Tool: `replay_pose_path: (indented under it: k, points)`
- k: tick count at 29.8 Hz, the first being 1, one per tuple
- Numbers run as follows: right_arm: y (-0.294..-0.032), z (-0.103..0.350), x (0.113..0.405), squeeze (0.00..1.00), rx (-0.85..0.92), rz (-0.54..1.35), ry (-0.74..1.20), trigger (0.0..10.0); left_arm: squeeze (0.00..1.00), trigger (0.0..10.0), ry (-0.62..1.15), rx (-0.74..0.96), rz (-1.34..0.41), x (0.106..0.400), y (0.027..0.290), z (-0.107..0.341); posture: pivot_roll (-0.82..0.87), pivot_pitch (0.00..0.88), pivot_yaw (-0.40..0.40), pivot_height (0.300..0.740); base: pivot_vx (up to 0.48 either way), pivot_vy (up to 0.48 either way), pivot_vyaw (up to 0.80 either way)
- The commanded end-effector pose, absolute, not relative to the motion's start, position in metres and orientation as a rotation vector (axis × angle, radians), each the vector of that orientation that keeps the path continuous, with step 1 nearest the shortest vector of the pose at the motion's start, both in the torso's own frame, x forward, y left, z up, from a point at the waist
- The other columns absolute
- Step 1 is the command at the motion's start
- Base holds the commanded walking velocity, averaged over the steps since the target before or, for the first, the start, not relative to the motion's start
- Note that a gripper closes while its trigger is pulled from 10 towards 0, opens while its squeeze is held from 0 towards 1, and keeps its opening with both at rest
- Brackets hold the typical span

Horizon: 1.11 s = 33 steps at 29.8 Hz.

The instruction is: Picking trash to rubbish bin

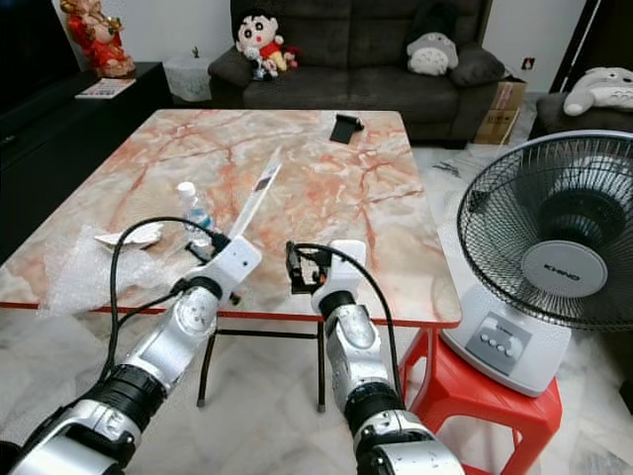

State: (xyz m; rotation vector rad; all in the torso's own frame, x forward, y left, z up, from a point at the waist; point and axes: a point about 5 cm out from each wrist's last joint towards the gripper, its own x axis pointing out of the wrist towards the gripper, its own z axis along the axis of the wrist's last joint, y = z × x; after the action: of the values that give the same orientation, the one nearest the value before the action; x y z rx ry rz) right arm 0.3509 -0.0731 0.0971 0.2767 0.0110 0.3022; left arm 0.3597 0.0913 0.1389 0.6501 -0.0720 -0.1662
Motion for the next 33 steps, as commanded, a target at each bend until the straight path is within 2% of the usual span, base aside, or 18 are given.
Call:
replay_pose_path:
  k: [1, 2, 8, 11, 14, 18, 24, 33]
  points:
    - [-0.069, 0.098, 0.350, 0.00, 0.303, 0.303, 0.008, 10.0, 0.00, 10.0, -0.161, 0.562, -0.131, 0.361, 0.093, 0.157, 0.02, 0.000, 0.027, 0.740, 0.000, 0.000, 0.00]
    - [-0.069, 0.098, 0.350, 0.00, 0.303, 0.303, 0.008, 10.0, 0.00, 10.0, -0.161, 0.562, -0.131, 0.361, 0.093, 0.157, 0.02, 0.000, 0.027, 0.740, 0.000, 0.000, 0.00]
    - [-0.072, 0.116, 0.355, 0.00, 0.300, 0.285, -0.101, 10.0, 0.00, 10.0, -0.280, 0.314, -0.113, 0.354, 0.101, 0.168, 0.02, 0.000, 0.027, 0.740, 0.000, 0.000, 0.00]
    - [-0.073, 0.120, 0.356, 0.00, 0.304, 0.276, -0.125, 10.0, 0.00, 10.0, -0.296, 0.264, -0.117, 0.351, 0.107, 0.166, 0.01, 0.000, 0.027, 0.740, 0.000, 0.000, 0.00]
    - [-0.073, 0.121, 0.356, 0.00, 0.308, 0.270, -0.135, 10.0, 0.00, 10.0, -0.300, 0.243, -0.123, 0.350, 0.110, 0.164, 0.01, 0.000, 0.027, 0.740, 0.000, 0.000, 0.00]
    - [-0.077, 0.123, 0.356, 0.00, 0.293, 0.250, -0.154, 10.0, 0.00, 10.0, -0.342, 0.219, -0.082, 0.342, 0.128, 0.158, 0.02, 0.000, 0.025, 0.740, 0.000, 0.000, 0.00]
    - [-0.083, 0.128, 0.359, 0.00, 0.246, 0.241, -0.181, 10.0, 0.00, 10.0, -0.358, 0.210, -0.085, 0.338, 0.130, 0.156, 0.01, 0.000, 0.024, 0.740, 0.000, 0.000, 0.00]
    - [-0.096, 0.132, 0.362, 0.00, 0.224, 0.211, -0.196, 10.0, 0.00, 10.0, -0.386, 0.188, -0.067, 0.337, 0.134, 0.158, 0.00, 0.000, 0.020, 0.740, -0.262, 0.000, 0.00]
